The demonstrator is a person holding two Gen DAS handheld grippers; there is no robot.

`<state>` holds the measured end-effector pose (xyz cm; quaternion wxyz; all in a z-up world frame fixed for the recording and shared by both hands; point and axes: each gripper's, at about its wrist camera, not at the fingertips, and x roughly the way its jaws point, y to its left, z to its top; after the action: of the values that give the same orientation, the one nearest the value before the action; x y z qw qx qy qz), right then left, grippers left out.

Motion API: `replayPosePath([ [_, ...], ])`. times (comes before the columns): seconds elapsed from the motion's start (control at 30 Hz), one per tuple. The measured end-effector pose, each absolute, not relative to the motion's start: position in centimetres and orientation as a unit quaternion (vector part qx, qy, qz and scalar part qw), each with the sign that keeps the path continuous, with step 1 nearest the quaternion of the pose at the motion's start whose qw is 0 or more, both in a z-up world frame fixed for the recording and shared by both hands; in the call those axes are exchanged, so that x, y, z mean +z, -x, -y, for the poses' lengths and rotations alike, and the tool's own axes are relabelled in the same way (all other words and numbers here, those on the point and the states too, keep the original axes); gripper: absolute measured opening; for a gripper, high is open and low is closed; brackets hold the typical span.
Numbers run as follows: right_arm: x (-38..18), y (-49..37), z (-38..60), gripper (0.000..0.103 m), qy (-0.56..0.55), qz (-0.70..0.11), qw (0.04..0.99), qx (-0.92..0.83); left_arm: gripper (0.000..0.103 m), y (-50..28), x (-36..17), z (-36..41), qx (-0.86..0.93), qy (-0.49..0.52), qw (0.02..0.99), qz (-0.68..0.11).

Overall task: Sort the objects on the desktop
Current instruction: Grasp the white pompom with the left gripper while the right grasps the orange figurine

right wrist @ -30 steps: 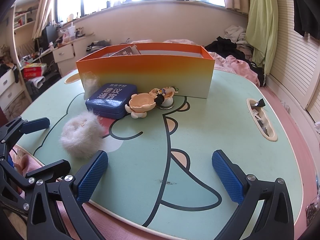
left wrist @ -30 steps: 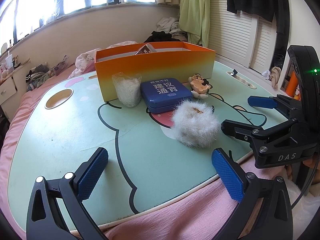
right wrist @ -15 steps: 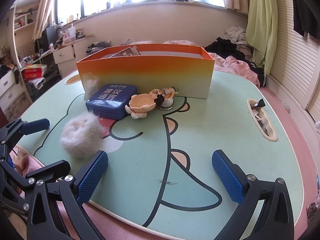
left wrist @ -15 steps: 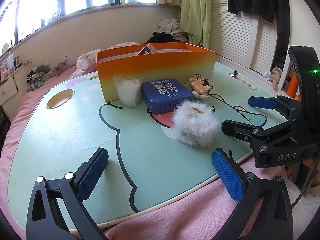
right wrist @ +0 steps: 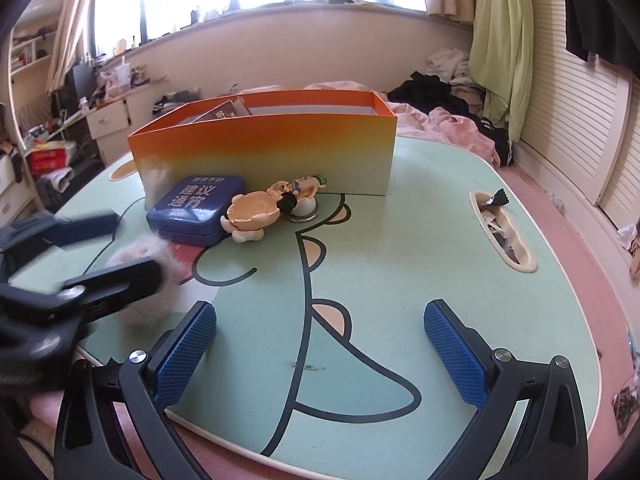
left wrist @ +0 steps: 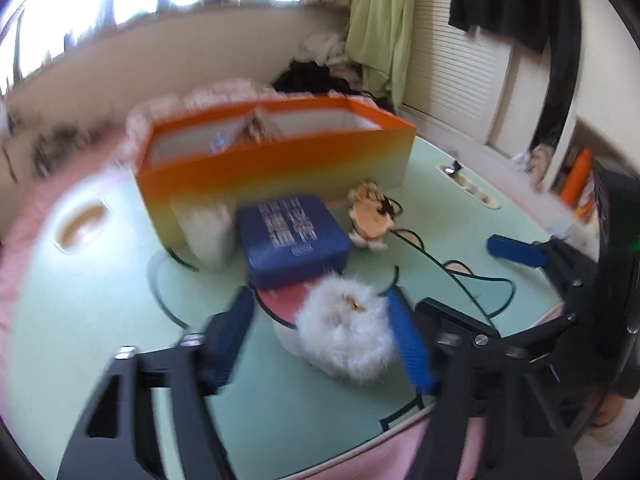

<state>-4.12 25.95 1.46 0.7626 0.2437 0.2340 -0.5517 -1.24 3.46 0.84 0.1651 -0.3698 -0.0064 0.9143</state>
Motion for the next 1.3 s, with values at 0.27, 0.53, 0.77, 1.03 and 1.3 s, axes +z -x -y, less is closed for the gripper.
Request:
replayPosePath([
  [0.27,1.4,4.1,-26.0,0.103,-0.244,-0.232,0.763,-0.552,0.038,-1.3,-0.1,-0.4,0.933,0.336,0.125,0.034],
  [0.53,1.5,3.9,-26.0,0.103,-0.245,-0.231,0.762,-0.553,0.038,-1.5,-0.4,-1.0,0.938,0.334,0.092,-0.011],
  [0.77,1.2,3.8,-26.1,0.103,-0.244,-0.232,0.764,-0.55,0.039,-1.7,-0.4,-1.1,0.938,0.332,0.092,-0.022],
  [1.03,1.9,4.7,-26.2,0.08,-0.256,-0.209,0.783,-0.527,0.038,-1.9,-0.5,-1.1,0.939,0.33,0.101,-0.015],
  [1.3,4.4,8.3,-19.7,0.059,-0.41,-0.117,0.761,-0.489,0.038,-1.9,-0.5,-1.1,0.938,0.329,0.104,-0.013],
])
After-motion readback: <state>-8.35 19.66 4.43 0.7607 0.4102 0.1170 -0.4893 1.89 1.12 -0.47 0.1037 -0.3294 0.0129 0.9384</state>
